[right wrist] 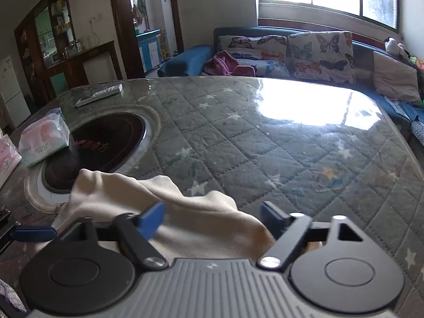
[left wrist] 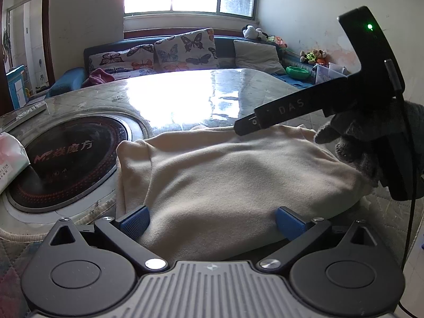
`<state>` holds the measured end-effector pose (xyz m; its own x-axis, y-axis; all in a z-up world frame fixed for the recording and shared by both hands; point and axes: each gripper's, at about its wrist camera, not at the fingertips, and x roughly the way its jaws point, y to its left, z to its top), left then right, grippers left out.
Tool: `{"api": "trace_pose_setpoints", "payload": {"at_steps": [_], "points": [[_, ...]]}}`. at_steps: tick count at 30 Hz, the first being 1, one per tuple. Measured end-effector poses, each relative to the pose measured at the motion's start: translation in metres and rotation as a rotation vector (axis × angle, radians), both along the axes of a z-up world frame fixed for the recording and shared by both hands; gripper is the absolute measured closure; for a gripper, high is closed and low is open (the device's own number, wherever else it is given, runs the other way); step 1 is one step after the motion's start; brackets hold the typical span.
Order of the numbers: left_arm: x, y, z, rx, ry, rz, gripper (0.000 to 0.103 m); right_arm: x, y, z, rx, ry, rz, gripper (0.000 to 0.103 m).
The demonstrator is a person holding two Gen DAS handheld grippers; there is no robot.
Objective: Fold clothes
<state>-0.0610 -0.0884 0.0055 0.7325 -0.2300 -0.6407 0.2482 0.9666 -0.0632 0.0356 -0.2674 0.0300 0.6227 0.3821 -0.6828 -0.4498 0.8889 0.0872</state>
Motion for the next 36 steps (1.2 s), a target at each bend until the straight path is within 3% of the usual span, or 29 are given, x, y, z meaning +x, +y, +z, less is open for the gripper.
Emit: {"api": "trace_pose_setpoints", "payload": {"at_steps": [9, 14, 18, 27, 32, 36], "points": [[0.000, 0.001, 0.000, 0.004, -0.003, -0.013, 0.000, 0.021, 0.031, -0.014, -0.103, 0.007, -0.025, 0.000], [-0.001, 0.001, 0.000, 0.003, -0.007, -0.018, 0.000, 0.034, 0.040, -0.020, -0.121, 0.021, -0.035, 0.000], [-0.004, 0.008, 0.005, -0.018, -0.008, -0.014, 0.000, 0.032, 0.042, -0.008, -0.131, -0.011, -0.031, 0.000], [-0.007, 0.022, 0.008, -0.036, 0.003, 0.032, 0.000, 0.034, 0.078, -0.014, -0.179, -0.019, 0.044, 0.000], [-0.008, 0.026, 0.005, -0.041, 0.026, 0.048, 0.000, 0.041, 0.084, -0.018, -0.144, -0.006, 0.032, 0.000], [-0.011, 0.033, 0.004, -0.056, 0.032, 0.074, 0.000, 0.030, 0.079, -0.007, -0.166, -0.054, 0.045, 0.000]]}}
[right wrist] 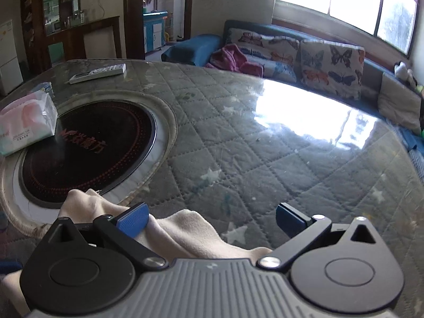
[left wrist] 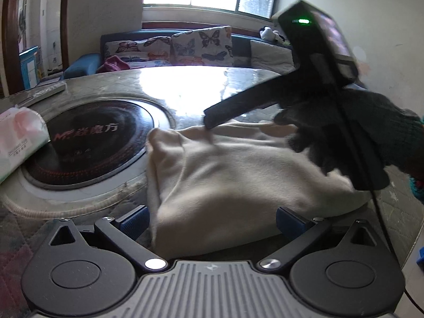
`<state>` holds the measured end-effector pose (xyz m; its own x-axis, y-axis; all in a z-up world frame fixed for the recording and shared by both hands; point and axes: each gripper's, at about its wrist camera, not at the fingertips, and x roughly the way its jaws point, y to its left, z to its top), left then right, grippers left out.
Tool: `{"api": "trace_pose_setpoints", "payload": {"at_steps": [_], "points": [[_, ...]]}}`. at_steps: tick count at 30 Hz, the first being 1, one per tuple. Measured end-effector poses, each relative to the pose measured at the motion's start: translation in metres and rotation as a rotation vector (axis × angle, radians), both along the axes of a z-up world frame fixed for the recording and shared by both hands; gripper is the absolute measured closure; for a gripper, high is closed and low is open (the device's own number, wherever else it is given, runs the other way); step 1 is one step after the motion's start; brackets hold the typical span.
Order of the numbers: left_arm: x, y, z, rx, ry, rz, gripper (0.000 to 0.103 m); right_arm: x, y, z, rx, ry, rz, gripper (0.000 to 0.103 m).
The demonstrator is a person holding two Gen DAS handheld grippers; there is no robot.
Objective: Fold clothes
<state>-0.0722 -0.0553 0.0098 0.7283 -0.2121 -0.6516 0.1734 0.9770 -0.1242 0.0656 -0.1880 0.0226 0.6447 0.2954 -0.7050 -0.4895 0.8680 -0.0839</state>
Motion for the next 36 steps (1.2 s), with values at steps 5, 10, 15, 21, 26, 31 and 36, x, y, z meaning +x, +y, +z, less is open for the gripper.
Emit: {"api": "trace_pose_setpoints", "payload": {"at_steps": [5, 10, 15, 21, 26, 31, 36], "points": [[-0.002, 0.018, 0.001, -0.040, 0.016, 0.051, 0.000, -0.026, -0.004, 0.006, -0.077, -0.099, 0.044, 0.000], [-0.007, 0.037, 0.004, -0.061, 0.023, 0.114, 0.000, -0.053, 0.006, -0.007, -0.159, -0.185, 0.081, 0.000], [-0.013, 0.060, 0.014, -0.064, -0.008, 0.190, 0.000, -0.089, 0.033, -0.014, -0.225, -0.341, 0.155, 0.000], [-0.017, 0.093, 0.023, -0.091, -0.028, 0.306, 0.000, -0.117, 0.062, -0.018, -0.210, -0.392, 0.250, 0.000], [-0.018, 0.112, 0.025, -0.109, -0.016, 0.374, 0.000, -0.132, 0.068, -0.014, -0.163, -0.413, 0.306, 0.000], [-0.016, 0.117, 0.023, -0.124, -0.004, 0.389, 0.000, -0.132, 0.053, -0.003, -0.192, -0.440, 0.215, 0.000], [-0.010, 0.107, 0.023, -0.123, -0.003, 0.366, 0.000, -0.139, 0.049, -0.016, -0.241, -0.420, 0.250, 0.000]]}}
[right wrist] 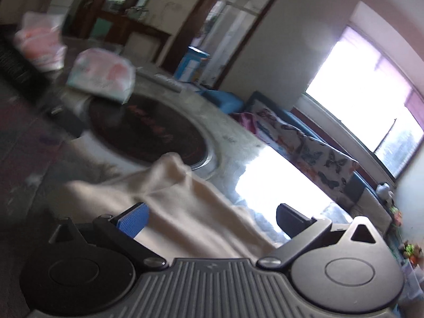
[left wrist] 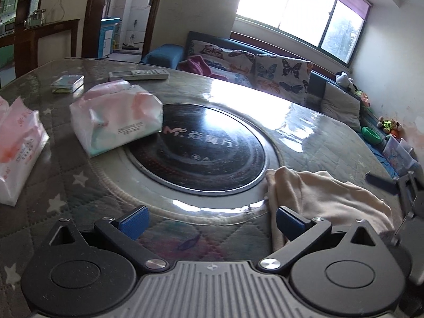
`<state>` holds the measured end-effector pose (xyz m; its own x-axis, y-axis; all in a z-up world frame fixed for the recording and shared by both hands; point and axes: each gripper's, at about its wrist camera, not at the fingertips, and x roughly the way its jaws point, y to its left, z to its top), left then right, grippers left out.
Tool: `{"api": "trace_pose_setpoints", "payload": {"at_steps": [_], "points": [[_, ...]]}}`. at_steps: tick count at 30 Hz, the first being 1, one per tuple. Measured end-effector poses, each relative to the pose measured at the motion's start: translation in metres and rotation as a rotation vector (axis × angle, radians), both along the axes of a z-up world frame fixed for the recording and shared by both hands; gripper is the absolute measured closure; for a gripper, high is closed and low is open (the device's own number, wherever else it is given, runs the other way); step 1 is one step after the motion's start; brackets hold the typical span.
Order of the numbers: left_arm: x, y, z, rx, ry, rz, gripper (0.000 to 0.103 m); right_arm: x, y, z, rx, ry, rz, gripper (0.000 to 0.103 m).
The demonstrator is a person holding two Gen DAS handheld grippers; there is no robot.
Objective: Fold clothes
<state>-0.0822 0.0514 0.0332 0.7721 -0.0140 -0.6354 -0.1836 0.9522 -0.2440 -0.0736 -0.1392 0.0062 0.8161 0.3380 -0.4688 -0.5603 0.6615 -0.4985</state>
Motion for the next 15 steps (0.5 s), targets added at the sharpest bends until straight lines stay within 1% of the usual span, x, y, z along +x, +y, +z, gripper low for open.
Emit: {"api": "trace_pose_setpoints", "payload": {"at_steps": [2, 5, 7, 10, 12, 15], "points": [[0.003, -0.004, 0.001, 0.002, 0.003, -0.008, 0.000, -0.014, 0.004, -0.004, 0.003, -0.034, 0.043, 0.000], [0.007, -0.010, 0.004, 0.012, 0.004, -0.020, 0.000, -0.026, 0.006, 0.000, 0.030, -0.009, 0.118, 0.000], [0.010, -0.013, 0.006, 0.017, 0.004, -0.024, 0.000, -0.027, 0.001, 0.004, 0.066, 0.009, 0.108, 0.000], [0.015, -0.018, 0.007, 0.026, 0.007, -0.036, 0.000, -0.010, -0.016, 0.010, 0.145, 0.144, 0.032, 0.000], [0.019, -0.022, 0.008, 0.036, 0.010, -0.045, 0.000, -0.002, -0.030, 0.012, 0.177, 0.208, 0.001, 0.000], [0.028, -0.032, 0.011, 0.045, 0.009, -0.062, 0.000, 0.001, -0.049, 0.013, 0.187, 0.294, 0.007, 0.000]]}}
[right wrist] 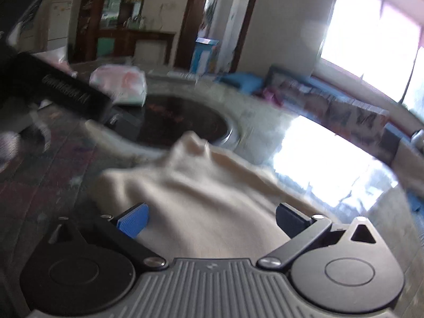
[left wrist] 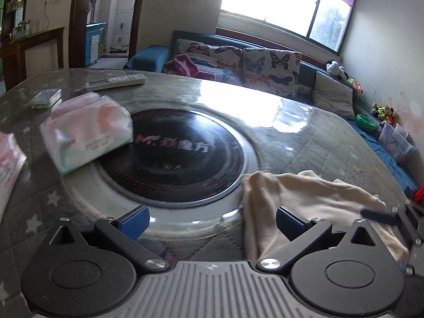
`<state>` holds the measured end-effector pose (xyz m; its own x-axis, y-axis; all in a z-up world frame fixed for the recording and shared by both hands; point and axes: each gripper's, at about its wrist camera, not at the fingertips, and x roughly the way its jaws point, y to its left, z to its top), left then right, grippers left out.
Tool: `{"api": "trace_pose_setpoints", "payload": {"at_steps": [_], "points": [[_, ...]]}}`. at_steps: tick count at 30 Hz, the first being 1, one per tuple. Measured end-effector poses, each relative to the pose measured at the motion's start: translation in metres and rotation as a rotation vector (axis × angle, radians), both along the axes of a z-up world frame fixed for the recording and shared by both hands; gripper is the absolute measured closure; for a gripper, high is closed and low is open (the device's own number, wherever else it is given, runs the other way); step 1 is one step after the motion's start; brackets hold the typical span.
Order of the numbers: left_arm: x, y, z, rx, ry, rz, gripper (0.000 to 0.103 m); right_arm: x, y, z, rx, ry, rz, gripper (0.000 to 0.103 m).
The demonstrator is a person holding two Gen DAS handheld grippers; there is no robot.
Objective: Fold clothes
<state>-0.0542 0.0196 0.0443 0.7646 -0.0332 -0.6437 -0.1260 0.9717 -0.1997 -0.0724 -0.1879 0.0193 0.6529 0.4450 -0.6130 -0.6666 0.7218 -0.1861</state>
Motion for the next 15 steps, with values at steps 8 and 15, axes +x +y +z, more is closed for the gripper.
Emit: {"api": "trace_pose_setpoints", "payload": {"at_steps": [8, 15], "points": [[0.029, -0.032, 0.012, -0.006, -0.021, -0.100, 0.000, -0.013, -0.028, 0.011, 0.122, 0.174, 0.166, 0.000], [0.059, -0.055, 0.013, 0.004, -0.022, -0.194, 0.001, -0.011, -0.006, 0.009, 0.159, 0.230, 0.260, 0.001]]}}
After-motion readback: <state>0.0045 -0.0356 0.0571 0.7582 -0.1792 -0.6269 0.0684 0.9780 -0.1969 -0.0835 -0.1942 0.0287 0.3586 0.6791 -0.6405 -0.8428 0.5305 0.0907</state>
